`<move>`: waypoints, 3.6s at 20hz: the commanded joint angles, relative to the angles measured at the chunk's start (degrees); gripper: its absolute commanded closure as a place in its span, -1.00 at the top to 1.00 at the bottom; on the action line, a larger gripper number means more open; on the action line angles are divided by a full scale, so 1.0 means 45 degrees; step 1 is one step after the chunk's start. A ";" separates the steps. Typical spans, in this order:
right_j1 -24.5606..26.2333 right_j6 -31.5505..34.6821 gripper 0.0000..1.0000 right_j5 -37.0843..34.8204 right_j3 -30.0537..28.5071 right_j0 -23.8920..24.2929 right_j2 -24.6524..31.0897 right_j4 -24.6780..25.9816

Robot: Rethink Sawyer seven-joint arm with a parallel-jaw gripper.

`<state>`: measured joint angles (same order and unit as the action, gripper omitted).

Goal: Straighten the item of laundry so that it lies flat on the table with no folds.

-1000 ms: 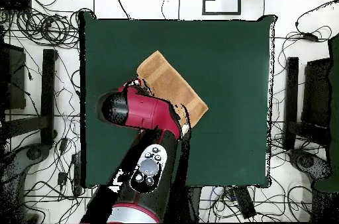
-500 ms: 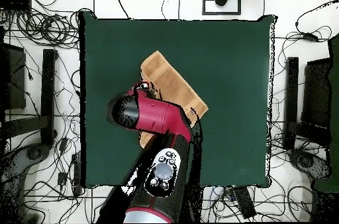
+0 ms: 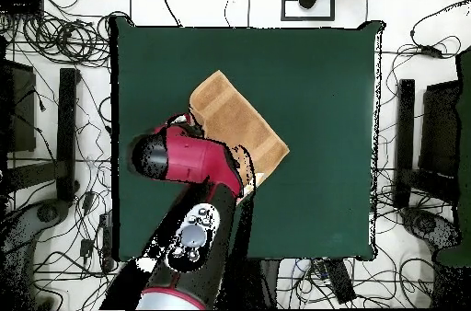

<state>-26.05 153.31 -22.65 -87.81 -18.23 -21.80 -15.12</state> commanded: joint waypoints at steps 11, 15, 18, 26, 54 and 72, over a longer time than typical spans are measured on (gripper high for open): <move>-0.0713 0.0096 -1.00 -0.2905 -0.2175 0.2069 0.3126 -0.1723; -0.1022 -0.0279 -1.00 -0.2322 -0.2885 0.3005 0.3970 -0.1766; -0.0985 -0.0092 -1.00 -0.2014 -0.3079 0.3472 0.4734 -0.2035; -0.0829 0.0442 -1.00 -0.1224 -0.3239 0.3933 0.5486 -0.1886; -0.0183 0.3827 -1.00 -0.3422 -0.0729 0.1265 0.3298 -0.2180; -0.0006 0.2678 1.00 -0.1962 -0.1434 0.1133 0.2647 -0.2117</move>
<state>-29.63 153.35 -32.81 -91.23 -12.75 -10.15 -22.87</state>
